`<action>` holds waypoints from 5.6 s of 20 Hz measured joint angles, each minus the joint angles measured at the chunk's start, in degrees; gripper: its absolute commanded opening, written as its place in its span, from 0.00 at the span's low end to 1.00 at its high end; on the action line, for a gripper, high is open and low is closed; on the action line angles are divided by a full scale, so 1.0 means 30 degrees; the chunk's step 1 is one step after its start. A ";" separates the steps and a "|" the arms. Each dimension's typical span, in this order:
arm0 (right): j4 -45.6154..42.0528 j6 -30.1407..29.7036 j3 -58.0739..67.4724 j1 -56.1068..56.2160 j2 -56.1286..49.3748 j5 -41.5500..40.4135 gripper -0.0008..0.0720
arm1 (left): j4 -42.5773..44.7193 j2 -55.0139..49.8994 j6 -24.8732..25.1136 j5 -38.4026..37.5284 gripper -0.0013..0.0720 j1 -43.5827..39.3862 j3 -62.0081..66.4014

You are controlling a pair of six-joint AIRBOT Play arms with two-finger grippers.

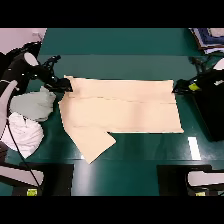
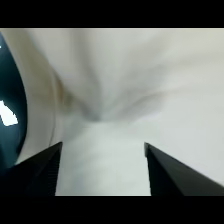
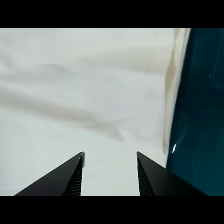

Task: Fold the shirts.

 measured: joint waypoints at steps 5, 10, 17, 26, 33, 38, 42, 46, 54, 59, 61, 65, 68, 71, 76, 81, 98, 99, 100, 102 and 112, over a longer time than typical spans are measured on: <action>0.0036 -0.0117 -0.2710 -0.1647 0.3490 0.0372 0.54 | -0.0313 0.4940 -0.0510 0.0153 0.70 0.0437 -0.6550; 0.0160 -0.0146 -0.5202 -0.2572 0.6462 -0.0801 0.54 | -0.0801 0.9500 -0.1107 0.0488 0.70 0.0539 -1.3333; 0.0423 -0.0146 -0.6113 -0.2776 0.7941 -0.1268 0.54 | -0.3745 1.1446 -0.1166 0.2586 0.70 0.0590 -1.7901; 0.0882 -0.0138 -0.6586 -0.3140 0.8174 0.0087 0.54 | -0.6222 1.1591 0.0029 0.5829 0.05 0.0546 -1.9533; 0.0583 -0.0138 -1.1672 -0.6834 0.9041 0.1217 0.80 | -0.6535 1.1628 0.0889 0.4619 0.05 0.0568 -1.8418; 0.1967 -0.0597 -1.4885 -0.8211 0.7985 0.0401 0.67 | -0.6688 1.1635 0.1035 0.4226 0.05 0.0568 -1.7915; 0.3905 -0.0925 -1.5599 -0.8422 0.7271 -0.0605 0.49 | -0.6717 1.1628 0.1064 0.4036 0.05 0.0568 -1.7821; 0.4277 -0.1348 -1.5810 -0.8488 0.7424 -0.1989 0.03 | -0.6732 1.1635 0.1078 0.3869 0.05 0.0568 -1.7770; 0.2200 -0.2033 -1.4768 -0.8510 1.1526 0.1129 0.03 | -0.4044 1.5540 -0.0160 -0.0146 0.05 0.0568 -1.7034; 0.0277 -0.1515 -1.3420 -0.8247 1.4549 0.3446 0.03 | -0.4022 1.9147 -0.2025 -0.4342 0.05 0.0561 -1.6684; -0.0022 -0.1122 -1.2604 -0.7504 1.4600 0.3650 0.03 | -0.4218 1.9460 -0.2331 -0.4437 0.05 0.0561 -1.6109; -0.0313 -0.0291 -1.0193 -0.5166 1.2378 0.2973 0.03 | -0.4153 1.7165 -0.1821 -0.2310 0.05 0.0561 -1.4032; -0.0379 0.0226 -0.7919 -0.3526 0.9413 0.2157 0.03 | -0.4065 1.3544 -0.1115 0.0080 0.05 0.0561 -1.1963; -0.0386 0.0670 -0.5683 -0.2397 0.6178 0.1632 0.03 | -0.4051 0.9639 -0.0583 0.1800 0.05 0.0561 -0.9755; -0.0299 0.1151 -0.2091 -0.1231 0.1421 0.1151 0.16 | -0.4124 0.4860 -0.0182 0.3883 0.06 0.0554 -0.6798; 0.0809 0.1129 0.0641 -0.1268 -0.1494 0.1129 0.52 | -0.4197 0.3453 -0.0102 0.4634 0.82 0.0576 -0.5151; 0.6535 -0.4422 -0.5384 -0.4014 -0.2441 0.0758 0.48 | -0.5260 0.2994 0.0058 0.3388 0.05 -0.3213 -0.3140; 0.6703 -0.4677 -0.5646 -0.3767 -0.2463 0.0335 0.26 | -0.5297 0.2834 -0.0058 0.3701 0.05 -0.3759 -0.3104; 0.6878 -0.4860 -0.5829 -0.3512 -0.2514 0.0058 0.06 | -0.5377 0.2601 -0.0146 0.3993 0.05 -0.4342 -0.3009; 0.7016 -0.5173 -0.5865 -0.3016 -0.2521 -0.0226 0.03 | -0.5457 0.1953 -0.0299 0.4364 0.05 -0.5428 -0.2594; 0.8400 -0.3089 -0.0080 -0.0772 0.0816 0.2761 0.03 | -0.5668 -0.3133 -0.1384 0.4940 0.05 -0.9792 0.1413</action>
